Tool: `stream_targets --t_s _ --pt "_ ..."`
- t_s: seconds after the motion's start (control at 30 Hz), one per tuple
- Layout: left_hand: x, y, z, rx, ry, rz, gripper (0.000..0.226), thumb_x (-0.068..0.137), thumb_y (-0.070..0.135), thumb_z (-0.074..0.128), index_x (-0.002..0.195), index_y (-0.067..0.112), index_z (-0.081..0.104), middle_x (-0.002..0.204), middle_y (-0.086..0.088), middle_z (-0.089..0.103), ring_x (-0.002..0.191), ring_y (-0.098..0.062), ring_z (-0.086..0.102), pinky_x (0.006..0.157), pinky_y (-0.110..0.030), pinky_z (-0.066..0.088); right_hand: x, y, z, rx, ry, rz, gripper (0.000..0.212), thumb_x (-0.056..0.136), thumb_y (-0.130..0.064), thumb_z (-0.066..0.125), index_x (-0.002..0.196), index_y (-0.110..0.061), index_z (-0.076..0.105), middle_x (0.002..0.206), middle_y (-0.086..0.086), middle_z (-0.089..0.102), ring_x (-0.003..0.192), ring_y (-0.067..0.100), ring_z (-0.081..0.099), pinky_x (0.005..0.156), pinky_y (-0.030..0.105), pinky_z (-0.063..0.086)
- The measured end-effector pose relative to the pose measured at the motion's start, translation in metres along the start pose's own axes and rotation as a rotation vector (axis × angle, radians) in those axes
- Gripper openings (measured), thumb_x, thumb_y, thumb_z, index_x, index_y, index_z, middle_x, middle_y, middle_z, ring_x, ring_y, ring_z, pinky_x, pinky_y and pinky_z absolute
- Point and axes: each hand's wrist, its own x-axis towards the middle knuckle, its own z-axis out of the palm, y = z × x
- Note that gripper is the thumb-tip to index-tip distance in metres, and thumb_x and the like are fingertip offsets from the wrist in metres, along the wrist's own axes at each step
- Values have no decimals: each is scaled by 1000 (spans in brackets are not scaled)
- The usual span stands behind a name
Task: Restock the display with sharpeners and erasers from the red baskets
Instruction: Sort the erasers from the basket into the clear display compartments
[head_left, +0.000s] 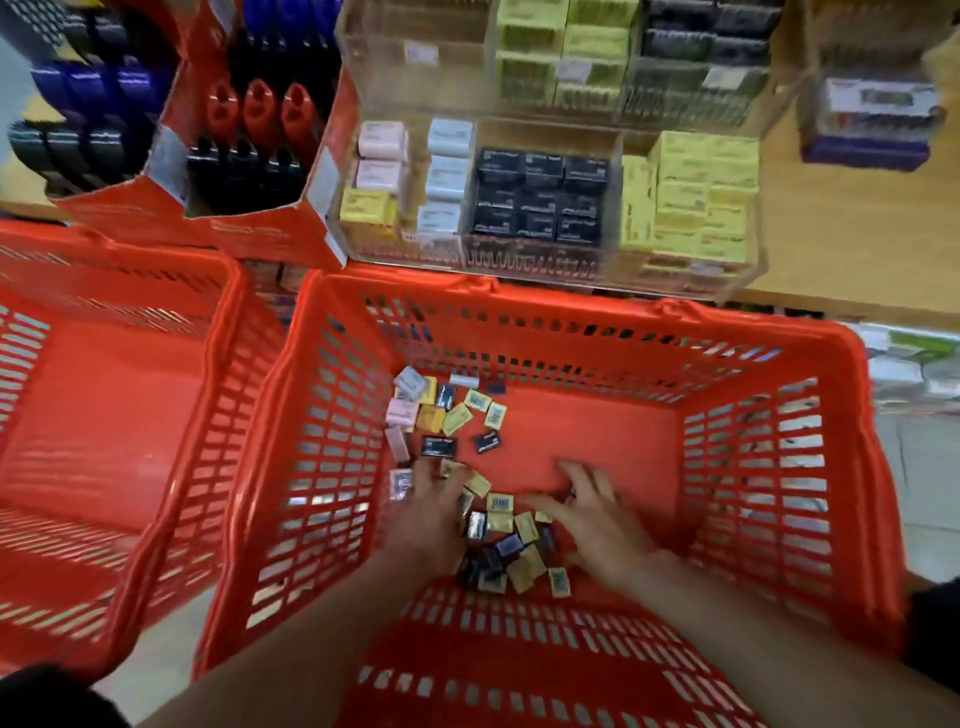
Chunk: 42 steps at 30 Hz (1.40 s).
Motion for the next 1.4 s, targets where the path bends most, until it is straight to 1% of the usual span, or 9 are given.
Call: stream_targets --t_s 0.23,0.4,0.53,0.6,0.73,0.87,1.0,1.2,1.4 --pt "13 -7 -5 -383 65 52 52 83 1 66 131 19 56 130 -5 37 115 -23 53 101 -31 47 10 8 -1 -63 29 -133 62 84 -22 71 136 -41 43 158 2 12 142 31 16 101 44 46" --pt "14 2 -11 -554 235 -47 34 86 -2 63 108 24 64 116 7 51 98 -8 55 75 3 37 1 18 -3 210 252 183 52 76 -30 74 125 -30 58 137 3 40 122 29 39 103 35 38" --pt "14 34 -27 -1170 12 -324 10 96 25 61 105 24 65 112 -3 65 99 -18 65 91 -31 56 -4 1 -27 652 400 158 45 66 -8 80 108 -22 69 111 -1 55 104 19 58 93 16 38" --pt "11 48 -32 -1475 -233 -444 34 97 45 56 117 19 63 111 -5 67 102 -22 65 92 -45 56 -5 -26 -38 743 390 53 43 72 -5 74 109 -26 69 110 -3 59 101 13 59 88 10 39" --pt "9 52 -33 -1751 -337 -422 44 98 51 48 111 14 66 103 -8 72 94 -23 69 76 -36 59 1 -66 -44 901 305 14 51 81 -10 72 126 -30 62 118 -5 61 108 14 61 97 30 48" --pt "12 31 -37 -1835 -264 -397 21 94 30 62 98 11 72 93 -8 71 84 -20 70 72 -34 59 0 -49 -42 1115 246 -44 66 84 -2 69 135 -37 47 115 -13 66 105 -1 64 87 19 53" --pt "15 15 -34 -1812 -205 -436 12 87 20 71 91 9 69 83 -4 65 73 -14 61 63 -26 56 -8 -19 -24 811 312 98 46 80 -9 73 117 -32 59 116 -11 65 105 4 63 88 15 49" --pt "11 4 -32 -1745 -105 -514 6 88 2 68 91 7 71 69 -6 61 63 -11 56 48 -17 47 -14 -24 23 131 73 -54 87 69 -51 76 143 -42 30 147 -5 21 136 20 21 101 38 46" --pt "11 -1 -30 -1753 -90 -554 11 89 -1 66 88 8 72 68 -5 64 60 -10 59 47 -17 46 -2 -39 29 4 114 -141 80 81 -41 71 147 -36 26 152 2 17 141 27 19 91 41 53"
